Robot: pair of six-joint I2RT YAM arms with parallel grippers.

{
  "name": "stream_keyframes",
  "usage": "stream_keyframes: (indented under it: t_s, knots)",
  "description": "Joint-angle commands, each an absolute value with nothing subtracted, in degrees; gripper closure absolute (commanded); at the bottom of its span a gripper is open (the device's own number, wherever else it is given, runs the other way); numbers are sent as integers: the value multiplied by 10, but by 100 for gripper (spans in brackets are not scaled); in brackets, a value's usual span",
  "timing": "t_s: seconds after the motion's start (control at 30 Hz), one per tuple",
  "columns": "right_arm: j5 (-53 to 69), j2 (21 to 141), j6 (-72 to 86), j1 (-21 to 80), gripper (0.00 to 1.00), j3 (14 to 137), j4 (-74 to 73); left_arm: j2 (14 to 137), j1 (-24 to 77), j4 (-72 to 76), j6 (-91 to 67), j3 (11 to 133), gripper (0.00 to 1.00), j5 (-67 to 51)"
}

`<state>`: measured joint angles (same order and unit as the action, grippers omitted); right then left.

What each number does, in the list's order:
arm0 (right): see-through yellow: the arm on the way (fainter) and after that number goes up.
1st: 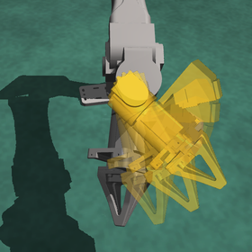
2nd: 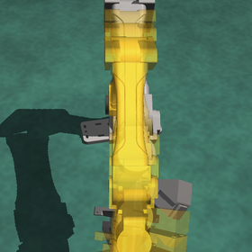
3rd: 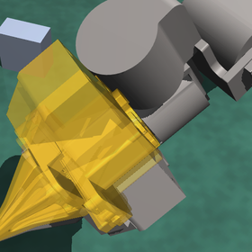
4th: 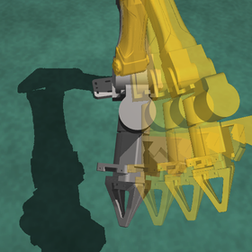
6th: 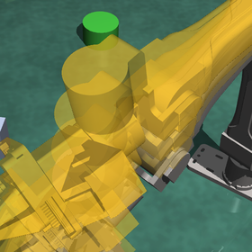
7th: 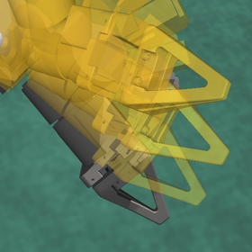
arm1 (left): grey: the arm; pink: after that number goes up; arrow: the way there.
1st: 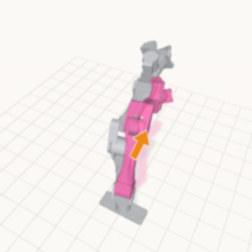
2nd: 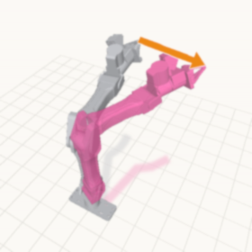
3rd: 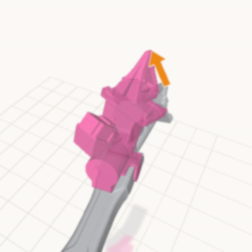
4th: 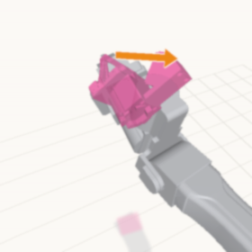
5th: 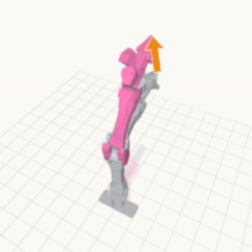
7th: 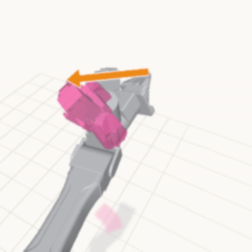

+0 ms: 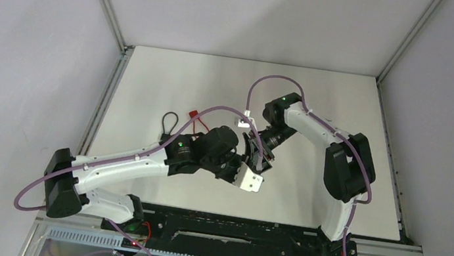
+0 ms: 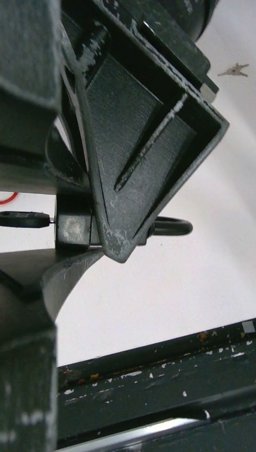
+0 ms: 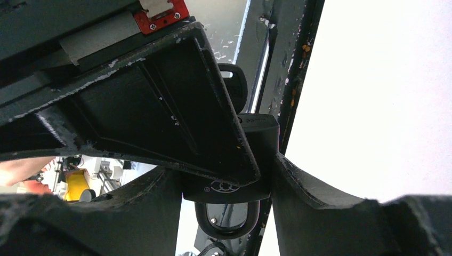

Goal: Unlock with the key

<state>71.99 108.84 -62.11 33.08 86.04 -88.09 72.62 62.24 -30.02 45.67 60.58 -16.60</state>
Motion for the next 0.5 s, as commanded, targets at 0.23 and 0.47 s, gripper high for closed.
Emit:
stream_keyframes:
  t_s: [0.23,0.47]
  knots:
    - [745,1020,-575,290,100,875,-890,716,598,-281,409,627,100,-188]
    - [714,961,-512,242,15,882,-842,698,545,-290,372,646,100,-237]
